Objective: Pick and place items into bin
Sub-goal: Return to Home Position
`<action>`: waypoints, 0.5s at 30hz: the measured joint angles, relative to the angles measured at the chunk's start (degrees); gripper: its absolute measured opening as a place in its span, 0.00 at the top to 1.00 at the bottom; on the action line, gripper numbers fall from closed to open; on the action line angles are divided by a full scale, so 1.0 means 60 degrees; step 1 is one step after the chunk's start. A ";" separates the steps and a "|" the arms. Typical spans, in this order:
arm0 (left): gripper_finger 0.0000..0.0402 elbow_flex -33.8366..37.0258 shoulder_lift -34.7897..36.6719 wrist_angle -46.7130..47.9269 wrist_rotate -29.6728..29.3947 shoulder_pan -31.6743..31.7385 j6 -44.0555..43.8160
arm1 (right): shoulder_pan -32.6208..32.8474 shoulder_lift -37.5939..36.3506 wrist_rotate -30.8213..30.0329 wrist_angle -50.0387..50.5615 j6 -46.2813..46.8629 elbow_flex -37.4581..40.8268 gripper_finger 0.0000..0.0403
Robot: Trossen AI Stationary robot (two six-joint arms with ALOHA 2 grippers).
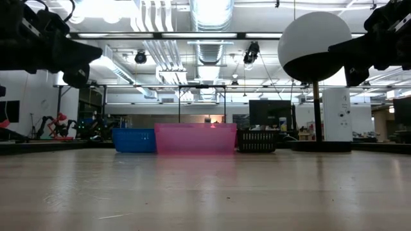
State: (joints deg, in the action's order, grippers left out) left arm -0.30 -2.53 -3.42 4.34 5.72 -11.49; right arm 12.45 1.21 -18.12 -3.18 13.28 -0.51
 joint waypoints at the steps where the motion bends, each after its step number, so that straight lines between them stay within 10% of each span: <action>1: 1.00 0.0000 -0.0019 0.0005 0.0000 0.0000 0.0004 | 0.0000 0.0000 -0.0002 0.0000 0.0000 0.0000 0.98; 15: 1.00 0.0004 -0.0142 0.0001 -0.0002 0.0000 0.0007 | 0.0004 0.0000 -0.0002 -0.0006 0.0000 0.0000 0.98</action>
State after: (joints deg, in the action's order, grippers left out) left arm -0.27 -3.38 -3.41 4.33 5.72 -11.44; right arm 12.47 1.21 -18.13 -3.22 13.28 -0.51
